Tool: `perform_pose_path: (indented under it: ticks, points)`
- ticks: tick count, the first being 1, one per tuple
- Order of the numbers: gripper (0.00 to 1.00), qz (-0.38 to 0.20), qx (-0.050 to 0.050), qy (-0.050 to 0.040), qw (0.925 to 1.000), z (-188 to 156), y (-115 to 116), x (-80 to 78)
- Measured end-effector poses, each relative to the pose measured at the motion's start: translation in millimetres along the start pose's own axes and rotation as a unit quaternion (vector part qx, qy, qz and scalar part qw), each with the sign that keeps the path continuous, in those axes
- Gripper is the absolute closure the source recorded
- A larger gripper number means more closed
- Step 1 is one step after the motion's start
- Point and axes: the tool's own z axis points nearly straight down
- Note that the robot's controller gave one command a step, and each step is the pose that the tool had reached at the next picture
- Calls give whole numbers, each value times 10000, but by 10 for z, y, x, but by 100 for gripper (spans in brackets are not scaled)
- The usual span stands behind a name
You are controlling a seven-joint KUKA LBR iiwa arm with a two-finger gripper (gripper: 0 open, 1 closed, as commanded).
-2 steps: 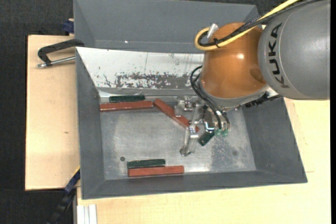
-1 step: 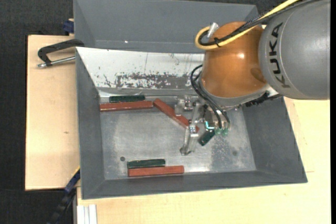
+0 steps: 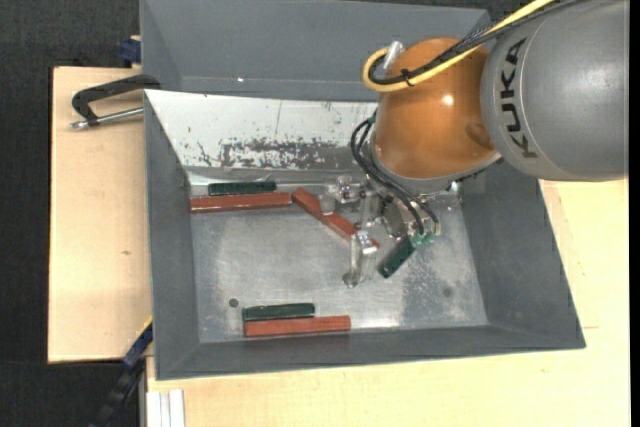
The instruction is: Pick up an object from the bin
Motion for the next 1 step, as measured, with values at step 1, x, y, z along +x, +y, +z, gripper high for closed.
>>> perform_pose_path:
  ticks: [1]
  points:
    - [0,-891,-1,3,9960,329,-239,-283]
